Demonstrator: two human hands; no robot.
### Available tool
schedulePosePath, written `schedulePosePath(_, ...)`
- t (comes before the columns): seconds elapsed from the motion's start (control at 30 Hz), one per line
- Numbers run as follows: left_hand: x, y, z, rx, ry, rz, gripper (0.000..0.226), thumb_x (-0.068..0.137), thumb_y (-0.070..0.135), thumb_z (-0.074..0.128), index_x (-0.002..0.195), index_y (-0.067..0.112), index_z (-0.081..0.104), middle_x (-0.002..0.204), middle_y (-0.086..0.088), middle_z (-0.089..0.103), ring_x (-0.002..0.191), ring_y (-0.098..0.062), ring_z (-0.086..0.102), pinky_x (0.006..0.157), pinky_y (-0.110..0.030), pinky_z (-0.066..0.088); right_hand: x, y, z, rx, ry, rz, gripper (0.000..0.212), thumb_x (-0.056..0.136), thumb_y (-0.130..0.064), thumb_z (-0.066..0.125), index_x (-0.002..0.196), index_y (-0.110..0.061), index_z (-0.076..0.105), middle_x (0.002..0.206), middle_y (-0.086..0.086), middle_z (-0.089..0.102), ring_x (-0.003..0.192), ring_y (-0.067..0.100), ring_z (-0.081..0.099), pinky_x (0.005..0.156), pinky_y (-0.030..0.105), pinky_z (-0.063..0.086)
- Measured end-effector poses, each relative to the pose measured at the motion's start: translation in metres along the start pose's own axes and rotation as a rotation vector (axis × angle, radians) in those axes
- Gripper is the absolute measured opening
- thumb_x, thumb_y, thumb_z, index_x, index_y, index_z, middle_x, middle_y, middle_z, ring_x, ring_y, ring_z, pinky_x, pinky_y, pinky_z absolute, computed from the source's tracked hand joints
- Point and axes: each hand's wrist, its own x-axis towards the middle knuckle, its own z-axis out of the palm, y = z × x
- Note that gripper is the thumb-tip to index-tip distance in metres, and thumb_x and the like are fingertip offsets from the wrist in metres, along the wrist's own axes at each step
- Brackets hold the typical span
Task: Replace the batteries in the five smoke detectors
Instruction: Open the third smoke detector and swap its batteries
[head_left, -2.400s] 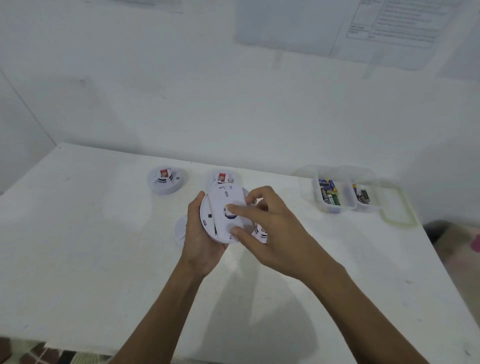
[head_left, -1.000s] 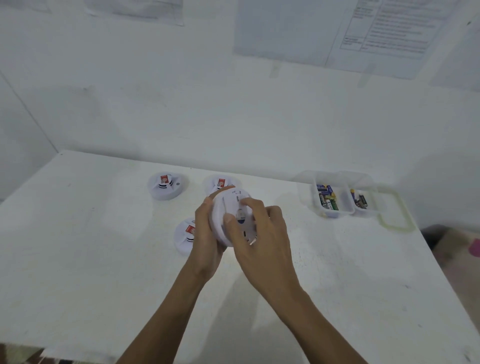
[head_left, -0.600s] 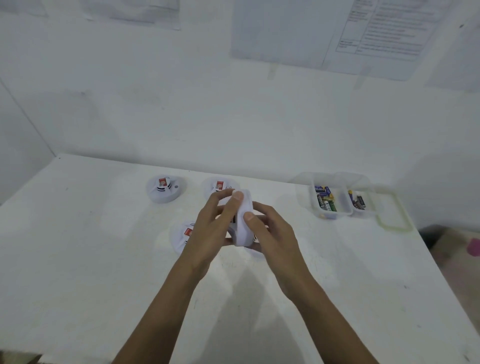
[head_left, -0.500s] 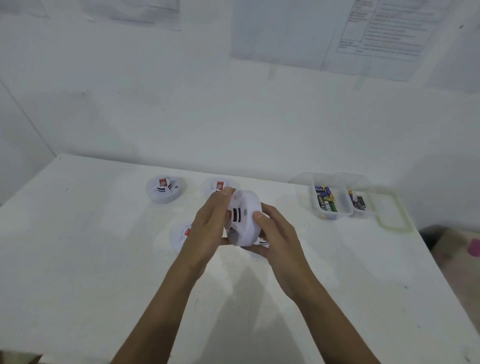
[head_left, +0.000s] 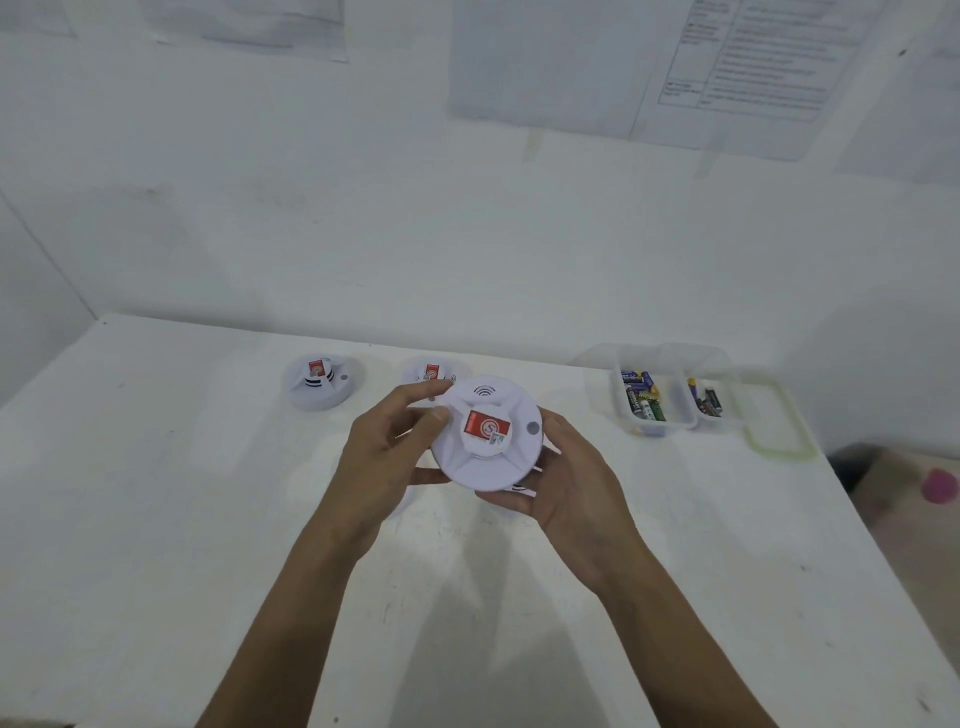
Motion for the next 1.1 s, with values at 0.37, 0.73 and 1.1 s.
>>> schedulePosePath(0.37, 0.0, -0.008, -0.001, 0.012, 0.014, -0.033, 0.027, 0.094, 0.018, 0.056, 0.119, 0.025, 0.063, 0.108, 0.006, 0.071, 0.1, -0.013, 0.067, 0.069, -0.03, 0.059, 0.005, 0.001, -0.014, -0.242, -0.021, -0.139, 0.031, 0.099, -0.013, 0.047, 0.127, -0.018, 0.059, 0.116, 0.006, 0.069, 0.101, 0.029, 0.068, 0.08, 0.052, 0.056)
schedulePosePath(0.73, 0.004, -0.012, 0.0, 0.012, -0.009, -0.019, 0.027, 0.094, 0.017, 0.055, 0.119, 0.024, 0.062, 0.1, 0.012, 0.074, 0.097, -0.008, 0.068, 0.065, -0.023, 0.056, 0.005, 0.001, -0.015, -0.284, -0.033, -0.191, 0.029, 0.1, -0.01, 0.047, 0.124, -0.02, 0.059, 0.104, -0.005, 0.073, 0.095, 0.025, 0.07, 0.071, 0.043, 0.059)
schedulePosePath(1.1, 0.005, -0.015, -0.001, 0.008, -0.019, -0.016, 0.026, 0.096, 0.016, 0.054, 0.118, 0.026, 0.062, 0.1, 0.012, 0.074, 0.096, -0.009, 0.069, 0.066, -0.024, 0.056, 0.009, 0.003, -0.017, -0.32, -0.03, -0.202, 0.029, 0.099, -0.013, 0.049, 0.124, -0.022, 0.059, 0.106, -0.007, 0.072, 0.099, 0.023, 0.069, 0.074, 0.046, 0.059)
